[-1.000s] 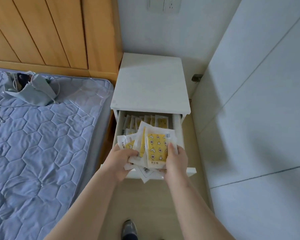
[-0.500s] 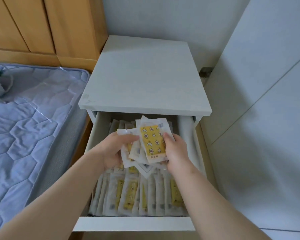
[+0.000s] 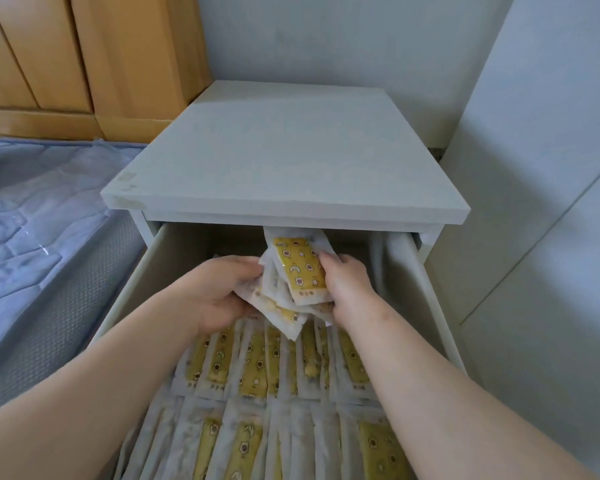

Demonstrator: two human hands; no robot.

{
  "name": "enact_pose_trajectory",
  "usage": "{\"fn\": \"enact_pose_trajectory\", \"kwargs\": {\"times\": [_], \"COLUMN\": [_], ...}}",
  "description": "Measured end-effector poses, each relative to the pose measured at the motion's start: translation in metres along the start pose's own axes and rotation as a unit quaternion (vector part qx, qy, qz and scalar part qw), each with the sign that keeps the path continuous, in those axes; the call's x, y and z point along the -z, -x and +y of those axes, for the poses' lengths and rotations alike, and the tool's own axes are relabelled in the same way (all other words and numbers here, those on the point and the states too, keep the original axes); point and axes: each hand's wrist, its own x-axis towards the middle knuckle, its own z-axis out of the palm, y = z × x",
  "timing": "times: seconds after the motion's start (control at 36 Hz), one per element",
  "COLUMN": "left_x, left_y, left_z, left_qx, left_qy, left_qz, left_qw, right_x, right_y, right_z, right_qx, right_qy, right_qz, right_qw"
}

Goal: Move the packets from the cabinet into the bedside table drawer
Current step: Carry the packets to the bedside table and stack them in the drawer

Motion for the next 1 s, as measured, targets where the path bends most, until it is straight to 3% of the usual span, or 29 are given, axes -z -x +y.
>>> {"fn": "enact_pose_trajectory", "kwargs": {"times": [0.33,0.69,0.81,0.92,1.0], "left_x": [-0.001,-0.009,-0.011,-0.007,-0.005], "left_y": [0.013,0.010,0.009,0.010,0.006], "left_z": [-0.007,-0.018,-0.019,-0.016,-0.016], "left_qx": [0.067,-0.033,-0.049,-0.013,-0.022], "left_qy": [0.044,-0.014,0.008,0.075,0.066], "left_qz": [-0.122,0.041,0.045,-0.020,-0.030], "left_qw": [0.989,0.999,0.998,0.997,0.997], "right_x": [-0.008,0.001,0.002,0.005,0.007], "right_y": [0.004,0.019,0.013,0.005,0.001], "right_z": [0.002,0.004,0.006,0.009,0.011], "right_qx": [0.063,0.060,0.050,0.032,0.024], "right_qy": [0.046,0.056,0.041,0.016,0.015], "right_qz": [-0.027,-0.081,-0.064,-0.049,-0.046], "right_qw": [0.997,0.993,0.996,0.998,0.999]}}
